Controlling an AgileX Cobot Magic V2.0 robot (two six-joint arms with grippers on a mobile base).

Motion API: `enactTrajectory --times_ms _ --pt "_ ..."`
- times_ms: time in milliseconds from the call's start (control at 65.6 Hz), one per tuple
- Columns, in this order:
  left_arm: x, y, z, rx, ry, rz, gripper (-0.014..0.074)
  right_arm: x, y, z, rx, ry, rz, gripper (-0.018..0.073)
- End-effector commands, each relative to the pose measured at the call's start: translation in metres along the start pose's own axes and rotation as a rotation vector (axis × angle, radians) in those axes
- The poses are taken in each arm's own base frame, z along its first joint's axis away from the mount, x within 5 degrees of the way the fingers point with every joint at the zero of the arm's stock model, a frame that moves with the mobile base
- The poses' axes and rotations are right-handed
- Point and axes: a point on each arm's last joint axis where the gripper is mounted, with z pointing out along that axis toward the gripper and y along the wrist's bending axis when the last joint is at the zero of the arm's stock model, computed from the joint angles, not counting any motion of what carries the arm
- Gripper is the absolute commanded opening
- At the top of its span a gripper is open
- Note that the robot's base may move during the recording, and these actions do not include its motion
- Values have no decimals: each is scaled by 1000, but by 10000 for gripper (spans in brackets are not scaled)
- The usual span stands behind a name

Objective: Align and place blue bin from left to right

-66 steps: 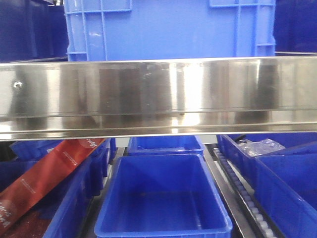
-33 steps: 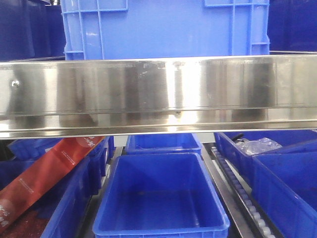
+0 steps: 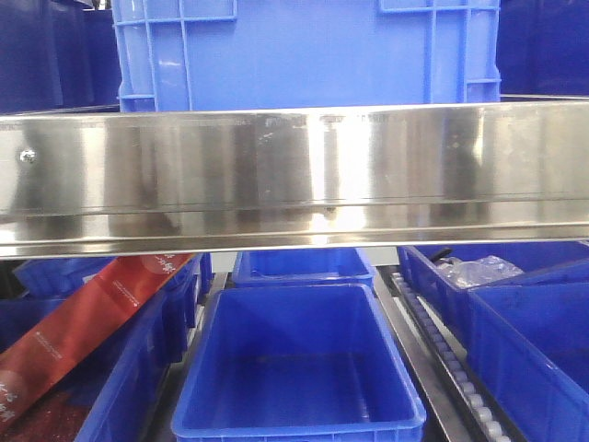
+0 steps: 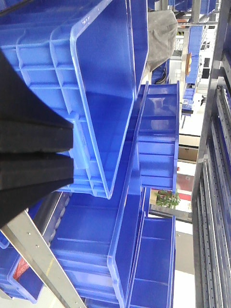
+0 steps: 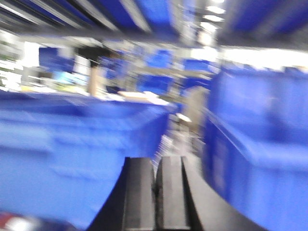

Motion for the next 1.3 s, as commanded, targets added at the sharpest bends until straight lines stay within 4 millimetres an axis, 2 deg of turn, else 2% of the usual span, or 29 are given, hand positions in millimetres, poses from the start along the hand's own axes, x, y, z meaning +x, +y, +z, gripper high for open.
enactTrajectory --times_ms 0,152,259,320,473,1281 --pt "-2 -2 -1 16 -16 4 -111 19 -4 -6 75 -23 -14 -81" --pt "-2 -2 -1 16 -16 4 -111 63 -6 -12 138 38 20 -81" --pt "-2 -2 -1 16 -16 4 -111 87 -5 -15 139 81 23 -81" --pt "-2 -2 -1 16 -16 4 -111 99 -4 -18 139 104 25 -81" --pt "-2 -2 -1 16 -16 4 -111 114 -3 -23 139 103 25 -81" --pt "-1 -1 -1 13 -12 4 -111 115 -3 -26 139 83 23 -81"
